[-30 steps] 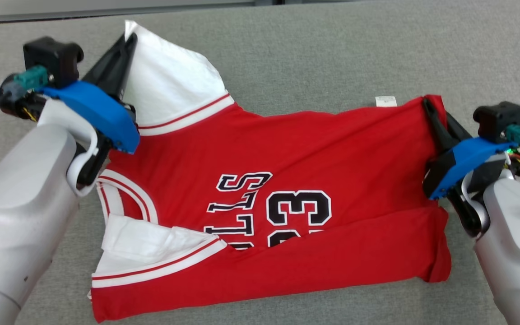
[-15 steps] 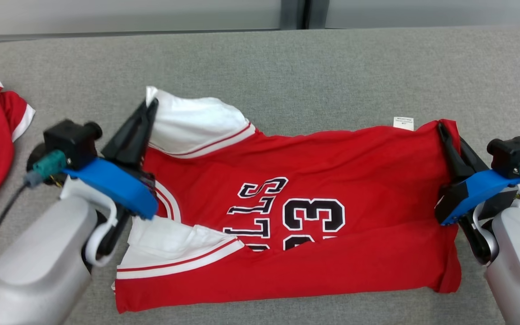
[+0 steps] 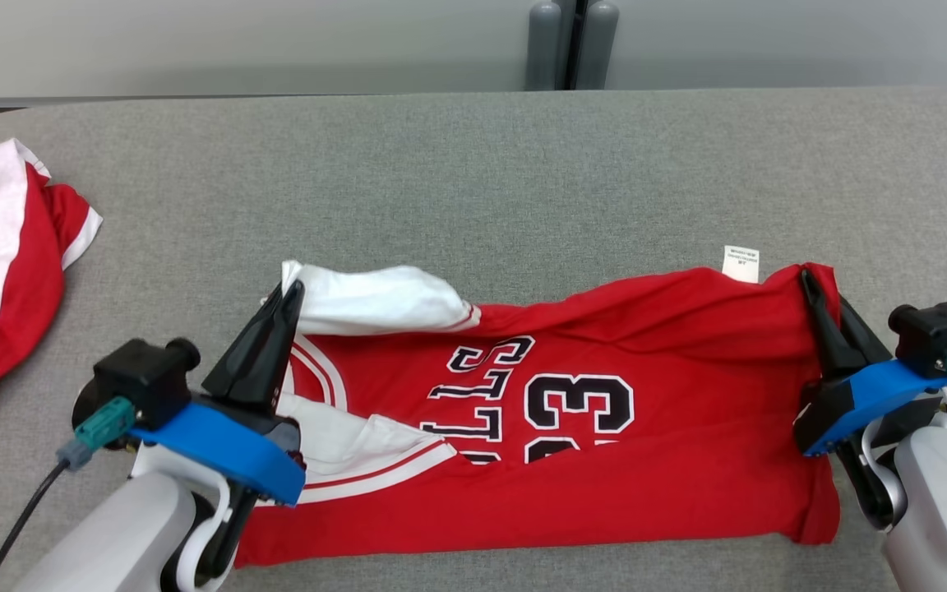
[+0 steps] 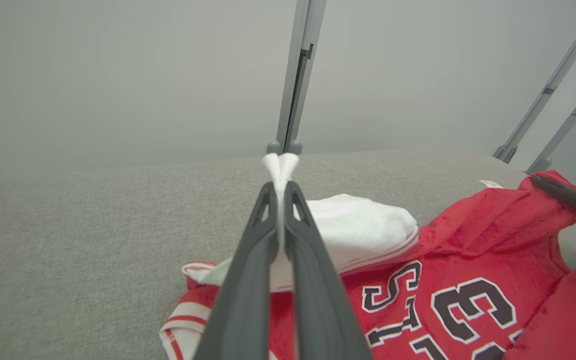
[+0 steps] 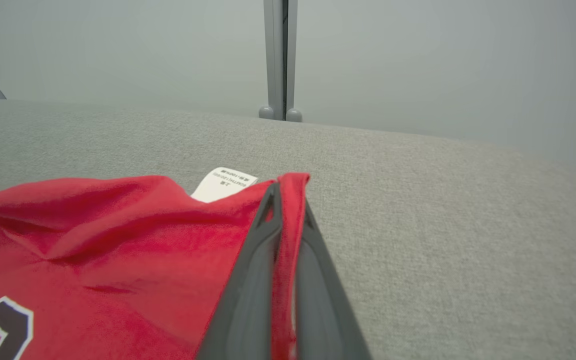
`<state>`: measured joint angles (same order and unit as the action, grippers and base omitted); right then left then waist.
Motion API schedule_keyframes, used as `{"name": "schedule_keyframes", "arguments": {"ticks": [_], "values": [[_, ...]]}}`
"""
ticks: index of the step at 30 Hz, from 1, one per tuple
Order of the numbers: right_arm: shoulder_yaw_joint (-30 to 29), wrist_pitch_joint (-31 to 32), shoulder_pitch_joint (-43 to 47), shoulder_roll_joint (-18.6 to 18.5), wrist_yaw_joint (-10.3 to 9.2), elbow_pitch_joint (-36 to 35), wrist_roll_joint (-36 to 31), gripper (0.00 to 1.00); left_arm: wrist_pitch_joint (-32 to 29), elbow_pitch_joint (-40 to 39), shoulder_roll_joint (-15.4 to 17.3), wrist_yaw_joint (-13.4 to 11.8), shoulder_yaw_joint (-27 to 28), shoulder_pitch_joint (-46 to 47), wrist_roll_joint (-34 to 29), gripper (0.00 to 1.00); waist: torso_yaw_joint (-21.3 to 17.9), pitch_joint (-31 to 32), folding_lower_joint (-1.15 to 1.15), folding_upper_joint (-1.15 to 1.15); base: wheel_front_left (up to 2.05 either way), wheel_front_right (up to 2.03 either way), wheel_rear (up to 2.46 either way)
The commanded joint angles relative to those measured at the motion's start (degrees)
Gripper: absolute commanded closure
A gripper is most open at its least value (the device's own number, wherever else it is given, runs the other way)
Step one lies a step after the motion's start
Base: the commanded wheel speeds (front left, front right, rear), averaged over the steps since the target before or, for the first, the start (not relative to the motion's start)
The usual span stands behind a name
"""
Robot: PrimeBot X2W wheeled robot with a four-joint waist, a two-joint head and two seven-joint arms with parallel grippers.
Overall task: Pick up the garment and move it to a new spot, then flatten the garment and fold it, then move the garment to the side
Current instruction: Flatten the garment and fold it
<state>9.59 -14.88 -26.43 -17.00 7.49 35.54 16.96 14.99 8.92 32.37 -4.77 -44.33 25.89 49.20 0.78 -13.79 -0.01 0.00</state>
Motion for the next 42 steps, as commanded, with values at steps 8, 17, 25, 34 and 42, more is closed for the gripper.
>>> {"name": "schedule_keyframes", "arguments": {"ticks": [8, 17, 25, 34, 42], "values": [[-2.0, -0.4, 4.4, 1.2, 0.01, -4.9, -0.9, 1.00, 0.3, -1.2, -1.0, -1.0, 2.4, -6.4, -0.7, 1.00, 0.2, 1.0, 0.01, 0.00, 0.00, 0.00, 0.00], [-3.9, -0.4, 9.3, 2.7, 0.01, -8.4, -2.1, 1.00, 0.3, 1.5, -4.1, -0.5, 5.4, -12.9, -2.2, 1.00, 0.3, 3.3, 0.01, 0.00, 0.00, 0.00, 0.00], [-6.1, -0.4, 13.1, 4.6, 0.01, -10.1, -2.1, 0.00, 0.3, 4.7, -7.9, 0.8, 9.5, -17.3, -3.8, 0.24, 0.6, 5.2, 0.01, 0.00, 0.00, 0.00, 0.00], [-8.9, -0.4, 17.4, 5.0, 0.01, -14.8, -2.0, 0.00, 0.3, 4.8, -12.7, 1.4, 18.9, -21.0, -10.6, 0.00, 0.6, 6.7, 0.01, 0.00, 0.00, 0.00, 0.00], [-10.0, -0.4, 17.3, 5.4, 0.01, -11.8, -3.0, 0.00, 0.2, -0.2, -18.4, 1.7, 31.7, -24.9, -22.2, 0.00, 1.0, 7.5, 0.01, 0.00, 0.00, 0.00, 0.00]]}}
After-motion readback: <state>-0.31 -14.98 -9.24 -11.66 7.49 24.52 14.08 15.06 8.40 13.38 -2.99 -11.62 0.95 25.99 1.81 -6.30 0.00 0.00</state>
